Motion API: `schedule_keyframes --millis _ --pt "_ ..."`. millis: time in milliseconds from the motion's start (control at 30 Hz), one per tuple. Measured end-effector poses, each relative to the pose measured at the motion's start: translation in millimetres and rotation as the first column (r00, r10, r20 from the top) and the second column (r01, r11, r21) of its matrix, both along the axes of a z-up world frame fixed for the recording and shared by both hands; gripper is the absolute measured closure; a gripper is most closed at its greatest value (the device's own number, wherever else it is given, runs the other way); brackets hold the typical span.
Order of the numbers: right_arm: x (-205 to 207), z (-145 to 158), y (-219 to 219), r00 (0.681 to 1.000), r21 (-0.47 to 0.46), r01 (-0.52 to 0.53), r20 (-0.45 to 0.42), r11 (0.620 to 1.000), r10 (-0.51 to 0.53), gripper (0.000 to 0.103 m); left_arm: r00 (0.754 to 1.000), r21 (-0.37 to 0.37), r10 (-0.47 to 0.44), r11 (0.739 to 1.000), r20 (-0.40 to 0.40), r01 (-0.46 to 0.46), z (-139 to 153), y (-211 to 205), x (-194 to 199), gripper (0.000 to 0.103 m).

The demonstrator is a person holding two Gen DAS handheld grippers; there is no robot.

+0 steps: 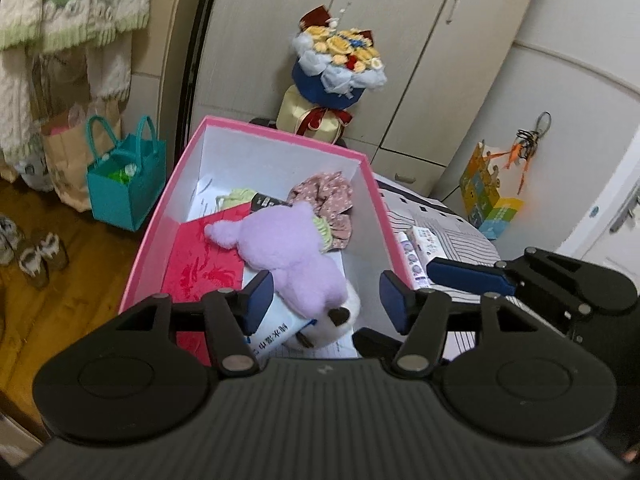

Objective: Organize soft objects
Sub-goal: 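Withdraw the open left tool from the pink box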

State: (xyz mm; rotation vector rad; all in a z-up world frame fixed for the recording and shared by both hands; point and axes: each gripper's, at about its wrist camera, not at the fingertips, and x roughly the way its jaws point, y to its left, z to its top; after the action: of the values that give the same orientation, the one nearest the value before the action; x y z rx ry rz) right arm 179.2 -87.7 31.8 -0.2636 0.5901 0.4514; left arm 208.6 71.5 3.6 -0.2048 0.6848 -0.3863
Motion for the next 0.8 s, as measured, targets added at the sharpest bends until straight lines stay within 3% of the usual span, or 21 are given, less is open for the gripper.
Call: schedule_keyframes --millis 267,800 --pt "-31 17 -19 0.999 -0.025 0.037 0.019 0.999 -0.036 0.032 0.994 0.074 -0.067 0.995 0.081 0.061 29 -11 -41 0.041" --pt "-84 38 -100 0.992 0.059 0.122 0.027 0.991 -0.124 0.029 0.969 0.115 -0.177 0.981 0.170 0.159 46 -51 -106 0.038"
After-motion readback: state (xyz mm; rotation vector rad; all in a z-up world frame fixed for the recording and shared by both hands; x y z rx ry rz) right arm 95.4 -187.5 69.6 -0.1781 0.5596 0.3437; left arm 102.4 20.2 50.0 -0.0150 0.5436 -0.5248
